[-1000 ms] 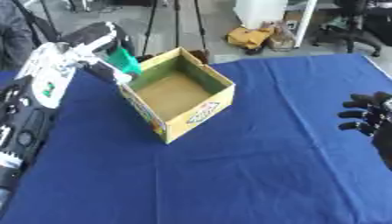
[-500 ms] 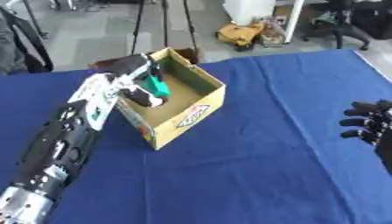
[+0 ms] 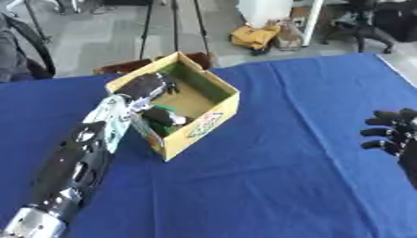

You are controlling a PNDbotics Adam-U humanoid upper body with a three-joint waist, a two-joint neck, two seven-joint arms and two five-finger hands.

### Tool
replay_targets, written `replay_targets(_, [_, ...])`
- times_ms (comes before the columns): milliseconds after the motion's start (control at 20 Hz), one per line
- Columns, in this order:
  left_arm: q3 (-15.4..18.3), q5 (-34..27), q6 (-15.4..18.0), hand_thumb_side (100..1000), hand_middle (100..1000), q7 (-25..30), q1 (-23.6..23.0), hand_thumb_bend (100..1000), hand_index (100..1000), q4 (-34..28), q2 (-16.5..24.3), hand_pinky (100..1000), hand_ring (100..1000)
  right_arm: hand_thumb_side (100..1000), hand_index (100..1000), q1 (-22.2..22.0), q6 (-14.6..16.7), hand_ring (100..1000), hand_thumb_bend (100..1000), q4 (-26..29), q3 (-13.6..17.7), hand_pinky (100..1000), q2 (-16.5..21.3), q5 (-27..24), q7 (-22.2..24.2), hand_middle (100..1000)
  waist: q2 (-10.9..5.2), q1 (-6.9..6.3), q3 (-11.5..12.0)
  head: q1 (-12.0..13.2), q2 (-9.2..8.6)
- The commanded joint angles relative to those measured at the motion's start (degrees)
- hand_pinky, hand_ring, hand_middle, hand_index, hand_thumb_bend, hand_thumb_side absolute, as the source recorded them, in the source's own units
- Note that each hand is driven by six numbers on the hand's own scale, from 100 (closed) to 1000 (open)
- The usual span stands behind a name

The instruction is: Pick up objects on the table and place them in the box.

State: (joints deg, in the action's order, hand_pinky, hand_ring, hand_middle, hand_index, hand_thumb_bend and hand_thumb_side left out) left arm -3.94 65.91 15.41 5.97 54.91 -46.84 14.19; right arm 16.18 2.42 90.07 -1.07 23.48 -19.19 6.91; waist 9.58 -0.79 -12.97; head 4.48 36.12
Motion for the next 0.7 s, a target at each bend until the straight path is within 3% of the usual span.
replay_targets(50, [0.96,-3.18,0.53,758,606,-2.12,0.31,684,750,-3.47,2.47,707,651,905,813,0.26,0.15,697,100,0.64,0.75,600,1.05,0.67,-0.12,694,-1.39,0.35,0.41,-0.42,-0.23])
replay_targets(200, [1.56,-12.12,-0.26,709,572,-4.69,-1.82,587,716,-9.41,4.05,686,616,905,813,-0.19,0.22,697,100,0.61,0.98,600,1.24,0.63,-0.31,694,-1.8,0.25,1.37,-0.53,0.18])
replay_targets(250, [1.67,-16.33,-0.61,711,566,-5.47,-2.91,498,713,-12.12,4.74,682,610,906,813,-0.29,0.25,697,100,0.58,1.08,600,1.25,0.52,-0.38,694,-1.91,0.17,1.78,-0.69,0.32])
replay_targets(350, [1.78,-25.75,-1.76,750,557,-7.1,-5.86,407,711,-18.54,6.43,673,600,907,813,-0.48,0.23,697,100,0.53,1.23,600,1.31,0.54,-0.5,694,-2.14,-0.01,2.66,-1.13,0.62])
replay_targets(700, [3.9,-55.07,-6.79,927,547,-9.07,-21.49,339,711,-36.53,9.64,663,587,908,813,-0.89,0.22,697,100,0.48,1.85,600,1.42,0.51,-1.07,694,-2.31,-0.43,4.87,-2.32,1.11])
